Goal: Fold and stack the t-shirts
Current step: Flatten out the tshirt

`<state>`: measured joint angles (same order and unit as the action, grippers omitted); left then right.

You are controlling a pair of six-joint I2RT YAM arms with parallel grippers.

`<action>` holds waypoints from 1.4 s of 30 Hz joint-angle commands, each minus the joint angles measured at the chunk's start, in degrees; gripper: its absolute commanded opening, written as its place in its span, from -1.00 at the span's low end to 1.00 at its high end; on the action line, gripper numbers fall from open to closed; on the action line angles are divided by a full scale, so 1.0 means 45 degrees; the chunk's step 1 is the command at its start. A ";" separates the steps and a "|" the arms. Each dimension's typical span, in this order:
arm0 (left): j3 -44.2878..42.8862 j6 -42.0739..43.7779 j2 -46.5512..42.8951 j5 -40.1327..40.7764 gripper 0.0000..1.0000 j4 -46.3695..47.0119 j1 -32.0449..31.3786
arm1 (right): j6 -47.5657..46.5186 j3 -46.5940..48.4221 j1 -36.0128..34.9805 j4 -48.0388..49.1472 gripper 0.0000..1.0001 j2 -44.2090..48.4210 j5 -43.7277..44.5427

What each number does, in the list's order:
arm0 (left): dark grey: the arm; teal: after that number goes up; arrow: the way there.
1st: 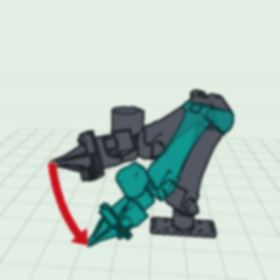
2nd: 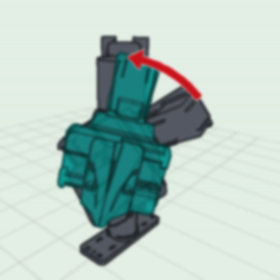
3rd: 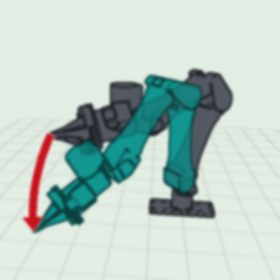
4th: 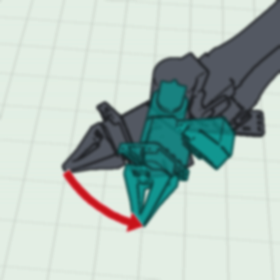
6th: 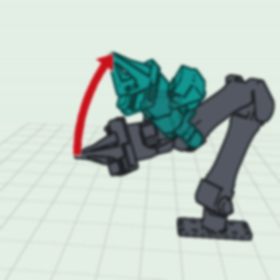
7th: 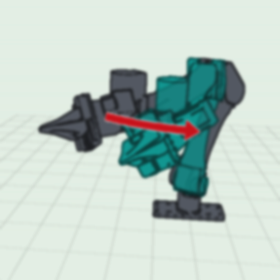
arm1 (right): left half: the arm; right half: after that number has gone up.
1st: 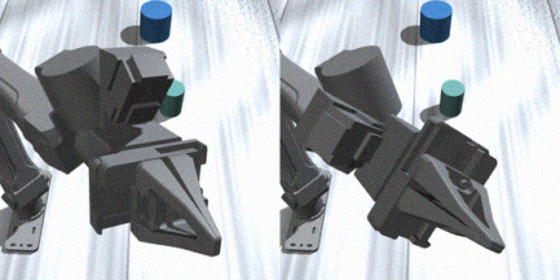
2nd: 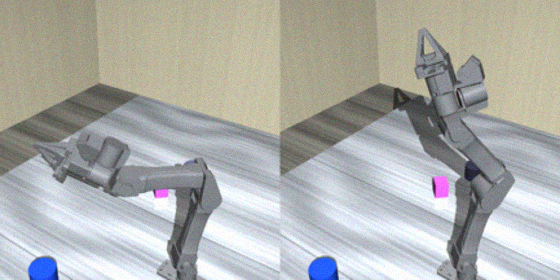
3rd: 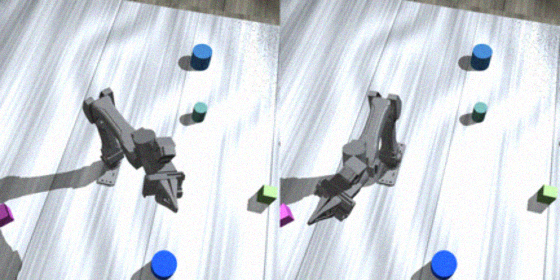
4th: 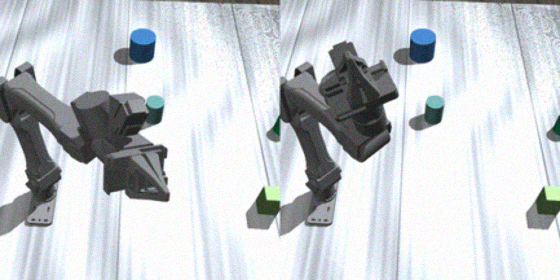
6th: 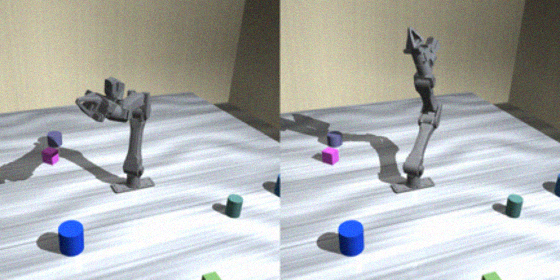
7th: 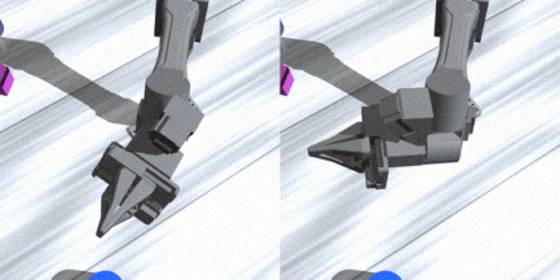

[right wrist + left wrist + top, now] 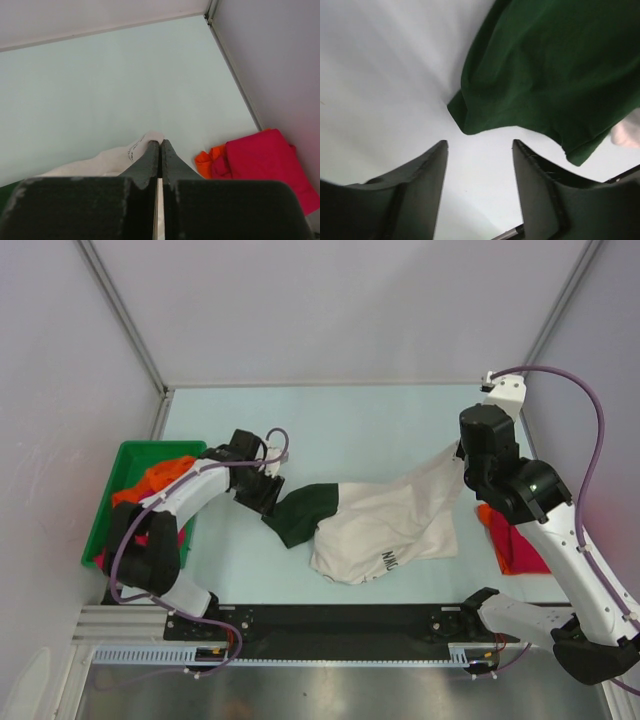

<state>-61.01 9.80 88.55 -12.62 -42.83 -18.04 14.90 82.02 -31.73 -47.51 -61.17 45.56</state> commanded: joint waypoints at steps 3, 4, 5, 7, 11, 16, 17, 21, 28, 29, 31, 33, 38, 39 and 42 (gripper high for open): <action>0.0902 0.0712 -0.0831 -0.0105 0.10 0.0786 -0.0072 | 0.0068 -0.0062 0.0038 0.0440 -1.00 0.0292 0.0032; 0.1018 0.0712 -0.0812 -0.0086 0.08 0.0864 -0.0072 | 0.0088 -0.0062 0.0038 0.0401 -1.00 0.0292 0.0012; 0.1078 0.0693 -0.0715 -0.0028 0.07 0.0923 -0.0072 | 0.0108 -0.0082 0.0038 0.0401 -1.00 0.0350 0.0012; 0.1214 0.0673 -0.0578 -0.0027 0.04 0.1138 -0.0072 | 0.0205 -0.0082 0.0038 0.0381 -1.00 0.0350 -0.0007; 0.1371 0.0634 -0.0362 0.0226 0.05 0.1645 -0.0072 | 0.0381 -0.0140 0.0039 0.0283 -1.00 0.0389 -0.0066; 0.1527 0.0517 0.0242 0.0871 0.08 0.2407 -0.0053 | 0.0518 -0.0296 0.0039 0.0127 -1.00 0.0409 -0.0164; 0.1585 0.0478 0.0321 0.0987 0.07 0.2524 -0.0072 | 0.0518 -0.0297 0.0038 0.0127 -1.00 0.0409 -0.0144; 0.1742 0.0419 0.0516 0.1476 0.02 0.3091 -0.0092 | 0.0479 -0.0277 0.0038 0.0127 -1.00 0.0389 -0.0125; 0.1820 0.0497 0.1180 0.2063 -0.06 0.3150 -0.0209 | 0.0362 -0.0336 0.0038 0.0205 -1.00 0.0292 -0.0086; 0.1859 0.0517 0.1316 0.2198 -0.06 0.3112 -0.0248 | 0.0342 -0.0336 0.0038 0.0205 -1.00 0.0272 -0.0047; 0.1995 0.0536 0.1395 0.2355 -0.06 0.3092 -0.0365 | 0.0284 -0.0355 0.0039 0.0264 -1.00 0.0253 -0.0046; 0.2074 0.0595 0.1513 0.2473 -0.06 0.3111 -0.0540 | 0.0264 -0.0394 0.0058 0.0342 -1.00 0.0253 -0.0046; 0.2328 0.0517 0.1708 0.2415 -0.07 0.3208 -0.1009 | 0.0283 -0.0570 0.0038 0.0439 -1.00 0.0233 -0.0144; 0.2328 0.0498 0.1766 0.2318 -0.06 0.3209 -0.1049 | 0.0284 -0.0609 0.0038 0.0440 -1.00 0.0233 -0.0163; 0.2153 0.0439 0.1981 0.1773 -0.06 0.2995 -0.1127 | 0.0284 -0.0609 0.0038 0.0440 -1.00 0.0233 -0.0203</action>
<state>-53.06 11.62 93.91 -0.80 -29.71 -21.45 16.43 79.24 -31.73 -47.66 -60.45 44.49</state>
